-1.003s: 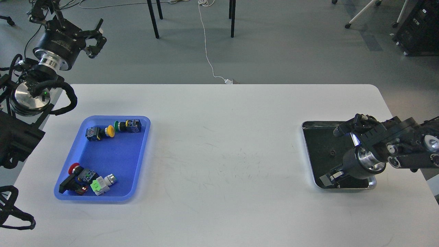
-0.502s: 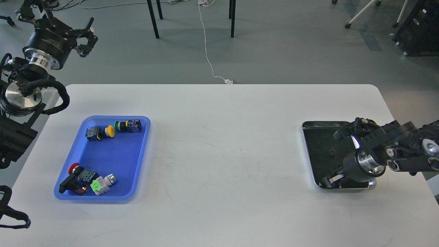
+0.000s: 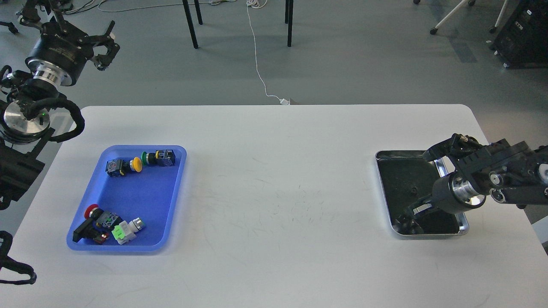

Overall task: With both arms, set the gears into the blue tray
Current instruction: 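Close the right gripper on the black ring and lift it, then carry the ring toward the table center and release it there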

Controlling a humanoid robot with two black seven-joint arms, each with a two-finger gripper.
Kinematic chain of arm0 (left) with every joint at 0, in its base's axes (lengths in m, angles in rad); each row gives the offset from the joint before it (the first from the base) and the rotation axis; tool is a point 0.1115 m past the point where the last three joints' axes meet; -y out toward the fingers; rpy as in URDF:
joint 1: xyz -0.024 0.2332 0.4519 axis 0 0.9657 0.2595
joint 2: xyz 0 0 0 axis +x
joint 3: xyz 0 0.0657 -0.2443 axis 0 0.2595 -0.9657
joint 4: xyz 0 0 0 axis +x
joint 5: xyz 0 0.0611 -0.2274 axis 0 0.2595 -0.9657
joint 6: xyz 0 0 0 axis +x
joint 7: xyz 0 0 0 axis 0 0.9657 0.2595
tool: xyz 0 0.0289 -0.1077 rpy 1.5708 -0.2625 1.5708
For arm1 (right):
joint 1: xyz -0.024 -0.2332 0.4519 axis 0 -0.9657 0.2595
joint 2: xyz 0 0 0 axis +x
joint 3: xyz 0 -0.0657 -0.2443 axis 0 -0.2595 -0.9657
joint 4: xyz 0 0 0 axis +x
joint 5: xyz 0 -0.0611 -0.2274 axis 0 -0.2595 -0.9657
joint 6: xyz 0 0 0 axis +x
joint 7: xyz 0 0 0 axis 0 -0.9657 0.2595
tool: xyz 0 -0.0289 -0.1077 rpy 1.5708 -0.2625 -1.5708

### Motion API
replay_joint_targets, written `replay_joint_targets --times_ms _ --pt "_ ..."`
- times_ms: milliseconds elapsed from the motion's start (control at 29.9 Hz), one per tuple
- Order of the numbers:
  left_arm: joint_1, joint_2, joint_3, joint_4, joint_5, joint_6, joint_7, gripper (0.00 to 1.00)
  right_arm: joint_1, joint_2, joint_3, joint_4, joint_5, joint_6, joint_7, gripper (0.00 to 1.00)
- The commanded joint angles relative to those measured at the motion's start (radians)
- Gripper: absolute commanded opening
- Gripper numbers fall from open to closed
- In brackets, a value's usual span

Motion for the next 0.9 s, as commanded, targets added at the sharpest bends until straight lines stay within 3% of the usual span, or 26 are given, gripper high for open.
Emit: replay_joint_targets --times_ms 0,201,401,669,869 --pt "0.000 0.001 0.000 0.000 0.000 0.000 -0.001 0.98 0.076 -0.005 0.054 0.005 0.016 0.003 0.000 0.18" --pt "-0.001 -0.001 0.000 0.000 0.000 0.000 0.000 0.98 0.116 0.037 0.138 0.008 0.093 0.003 0.003 0.18" --pt "-0.001 -0.001 0.003 0.000 0.000 0.000 0.000 0.98 0.082 0.234 0.143 -0.010 0.153 -0.041 0.011 0.18" --pt "0.002 0.016 0.006 0.000 0.000 -0.003 0.000 0.98 -0.037 0.470 0.134 -0.176 0.208 -0.057 0.012 0.18" --pt "0.003 0.028 0.006 0.004 0.002 -0.018 0.000 0.98 -0.100 0.510 0.134 -0.251 0.210 -0.057 0.012 0.18"
